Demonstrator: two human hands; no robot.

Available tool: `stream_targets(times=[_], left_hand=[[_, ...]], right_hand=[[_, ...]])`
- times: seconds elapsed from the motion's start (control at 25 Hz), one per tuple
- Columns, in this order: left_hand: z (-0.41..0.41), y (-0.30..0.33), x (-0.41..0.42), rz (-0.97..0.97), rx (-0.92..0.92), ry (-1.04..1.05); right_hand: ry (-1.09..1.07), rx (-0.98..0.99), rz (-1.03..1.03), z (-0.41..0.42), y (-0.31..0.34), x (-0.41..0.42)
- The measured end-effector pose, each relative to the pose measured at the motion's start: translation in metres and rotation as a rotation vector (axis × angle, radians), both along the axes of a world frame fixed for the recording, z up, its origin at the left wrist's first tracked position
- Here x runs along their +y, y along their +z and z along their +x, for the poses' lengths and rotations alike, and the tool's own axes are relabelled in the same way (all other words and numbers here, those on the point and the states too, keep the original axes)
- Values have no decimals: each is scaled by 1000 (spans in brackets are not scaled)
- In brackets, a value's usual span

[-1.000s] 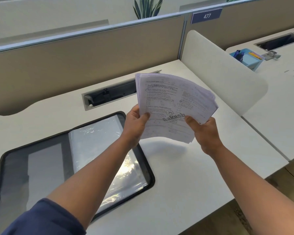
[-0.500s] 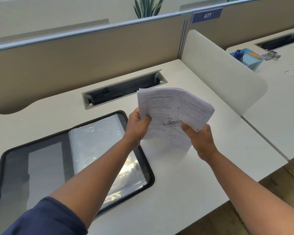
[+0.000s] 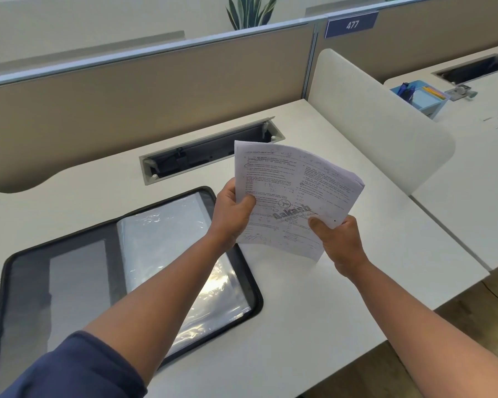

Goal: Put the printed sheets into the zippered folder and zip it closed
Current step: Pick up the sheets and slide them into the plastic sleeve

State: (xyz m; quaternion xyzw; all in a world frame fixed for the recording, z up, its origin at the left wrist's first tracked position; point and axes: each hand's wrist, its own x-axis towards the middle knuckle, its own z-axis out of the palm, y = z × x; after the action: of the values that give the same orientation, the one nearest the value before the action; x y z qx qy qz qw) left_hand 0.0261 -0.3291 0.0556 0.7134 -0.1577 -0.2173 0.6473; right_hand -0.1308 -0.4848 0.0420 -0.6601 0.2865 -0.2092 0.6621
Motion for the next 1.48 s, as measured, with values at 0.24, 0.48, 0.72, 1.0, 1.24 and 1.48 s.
stream_targets(times=[0.24, 0.48, 0.72, 1.0, 1.24, 1.48], left_hand=[[1, 4, -7, -14, 21, 14], [-2, -7, -6, 12, 68, 11], [-2, -11, -6, -1, 67, 10], [3, -15, 2, 10, 77, -101], [30, 8, 44, 36, 6, 31], [70, 12, 153, 73, 43, 257]], right_hand=[[-33, -12, -18, 3, 1, -2], [-30, 26, -25, -3, -7, -1], [-31, 43, -12, -6, -15, 1], [-42, 61, -9, -3, -12, 1], [150, 9, 26, 41, 12, 23], [444, 47, 76, 113, 19, 86]])
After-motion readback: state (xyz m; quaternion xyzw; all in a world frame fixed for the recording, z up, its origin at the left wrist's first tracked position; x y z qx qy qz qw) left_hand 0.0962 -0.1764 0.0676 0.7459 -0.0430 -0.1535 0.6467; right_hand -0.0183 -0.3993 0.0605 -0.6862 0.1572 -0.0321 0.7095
